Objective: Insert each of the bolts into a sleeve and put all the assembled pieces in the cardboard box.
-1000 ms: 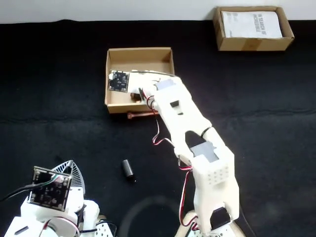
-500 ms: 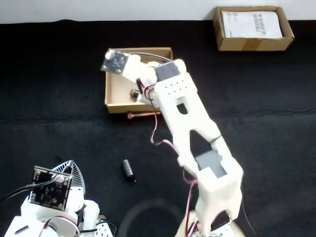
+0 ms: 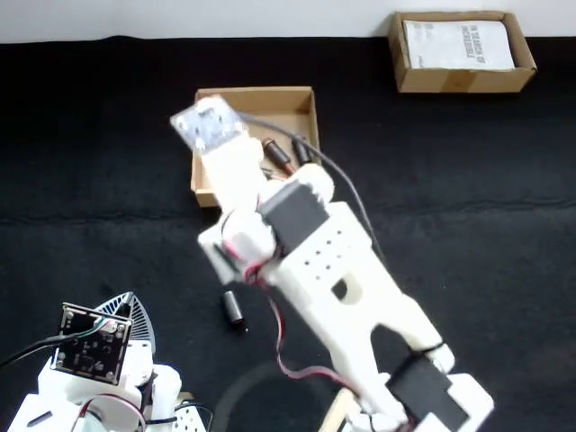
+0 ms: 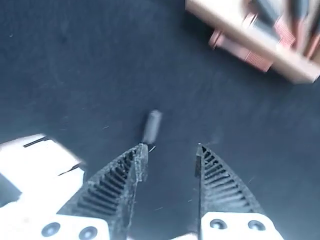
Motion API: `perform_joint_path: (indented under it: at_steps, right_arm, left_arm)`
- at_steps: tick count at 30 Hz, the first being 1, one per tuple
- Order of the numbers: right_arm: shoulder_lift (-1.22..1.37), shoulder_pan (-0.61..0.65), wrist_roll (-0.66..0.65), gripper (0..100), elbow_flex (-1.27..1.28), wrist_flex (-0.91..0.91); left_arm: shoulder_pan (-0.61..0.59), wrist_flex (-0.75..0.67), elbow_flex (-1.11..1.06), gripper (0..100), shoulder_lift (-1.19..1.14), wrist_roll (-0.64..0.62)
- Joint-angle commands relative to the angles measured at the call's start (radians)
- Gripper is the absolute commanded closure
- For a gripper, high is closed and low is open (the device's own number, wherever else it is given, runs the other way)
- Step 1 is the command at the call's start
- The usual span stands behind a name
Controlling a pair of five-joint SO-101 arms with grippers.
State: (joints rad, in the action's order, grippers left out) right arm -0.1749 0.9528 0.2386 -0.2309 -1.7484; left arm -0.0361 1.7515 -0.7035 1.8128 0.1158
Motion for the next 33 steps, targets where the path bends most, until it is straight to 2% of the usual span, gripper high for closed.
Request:
perform_joint_path:
  at_steps: [1, 4, 8, 14, 21, 24, 33]
  right_arm:
    - [-0.117, 0.028, 0.057, 86.5, 0.185, 0.039]
    - [-0.182, 0.028, 0.057, 86.5, 0.381, 0.111]
    - [-0.225, 0.031, 0.055, 86.5, 0.608, 0.257]
    - [-0.179, 0.108, 0.015, 86.5, 0.762, 0.458]
    - [-0.027, 0.130, 0.011, 86.5, 0.766, 0.585]
    - [0.038, 0.130, -0.032, 86.5, 0.763, 0.638]
    - [0.266, 0.125, -0.051, 86.5, 0.549, 0.619]
  left_arm:
    - [-0.013, 0.000, 0.005, 99, 0.004, 0.005]
    - [-0.035, 0.000, 0.005, 99, 0.004, 0.005]
    - [-0.148, 0.000, 0.005, 99, 0.004, 0.005]
    - [-0.283, 0.000, 0.005, 99, 0.004, 0.005]
    - [-0.344, 0.000, 0.005, 99, 0.004, 0.005]
    - [-0.374, 0.000, 0.005, 99, 0.004, 0.005]
    - [-0.506, 0.002, 0.002, 99, 0.004, 0.092]
